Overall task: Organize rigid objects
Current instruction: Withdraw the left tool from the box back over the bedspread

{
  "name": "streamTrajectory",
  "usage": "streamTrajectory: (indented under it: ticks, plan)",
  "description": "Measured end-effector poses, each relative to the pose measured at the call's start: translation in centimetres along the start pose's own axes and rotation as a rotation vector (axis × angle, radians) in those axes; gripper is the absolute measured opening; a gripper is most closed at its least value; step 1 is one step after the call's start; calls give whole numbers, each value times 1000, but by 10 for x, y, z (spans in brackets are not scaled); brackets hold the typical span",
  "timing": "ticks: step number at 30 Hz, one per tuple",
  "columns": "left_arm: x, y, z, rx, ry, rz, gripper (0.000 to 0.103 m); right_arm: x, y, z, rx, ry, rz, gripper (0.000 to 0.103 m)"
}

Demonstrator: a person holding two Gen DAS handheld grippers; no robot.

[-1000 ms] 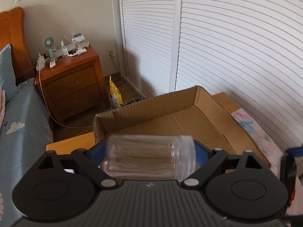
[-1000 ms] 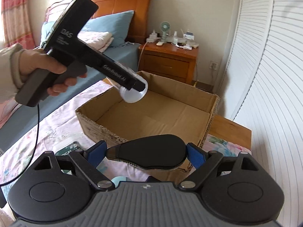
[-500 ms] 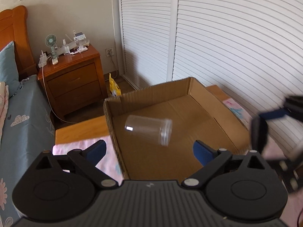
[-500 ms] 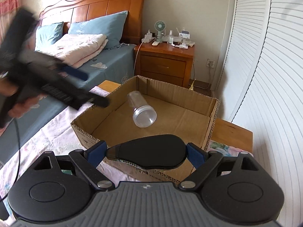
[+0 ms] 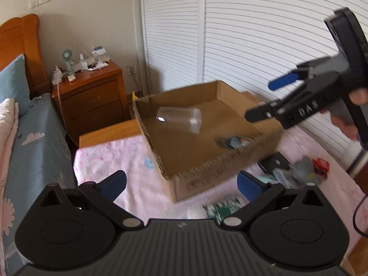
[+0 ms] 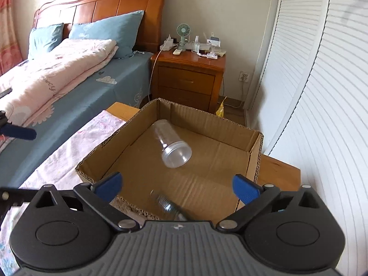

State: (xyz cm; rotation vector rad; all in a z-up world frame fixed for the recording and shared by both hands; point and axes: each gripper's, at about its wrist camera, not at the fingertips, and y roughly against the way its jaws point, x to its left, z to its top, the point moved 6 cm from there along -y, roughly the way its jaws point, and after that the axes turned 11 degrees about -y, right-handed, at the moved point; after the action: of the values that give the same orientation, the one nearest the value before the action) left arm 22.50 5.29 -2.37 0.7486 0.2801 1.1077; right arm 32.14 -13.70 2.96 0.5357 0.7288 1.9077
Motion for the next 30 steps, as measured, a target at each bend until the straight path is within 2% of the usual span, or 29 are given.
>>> streamTrajectory:
  ticks: [8, 15, 22, 26, 30]
  plan:
    - [-21, 18, -22, 1, 2, -18, 102, 6, 35, -24, -18, -4, -24, 103]
    - [-34, 30, -31, 1, 4, 4, 102, -6, 49, -60, 5, -26, -40, 103]
    - [-45, 36, -40, -2, 48, 22, 102, -42, 56, -104, 43, -114, -67, 103]
    - [-51, 33, -46, 15, 71, 28, 102, -70, 59, -125, 51, -186, -113, 103]
    - [-57, 27, -53, 35, 70, 74, 102, -104, 59, -141, 51, -301, -164, 103]
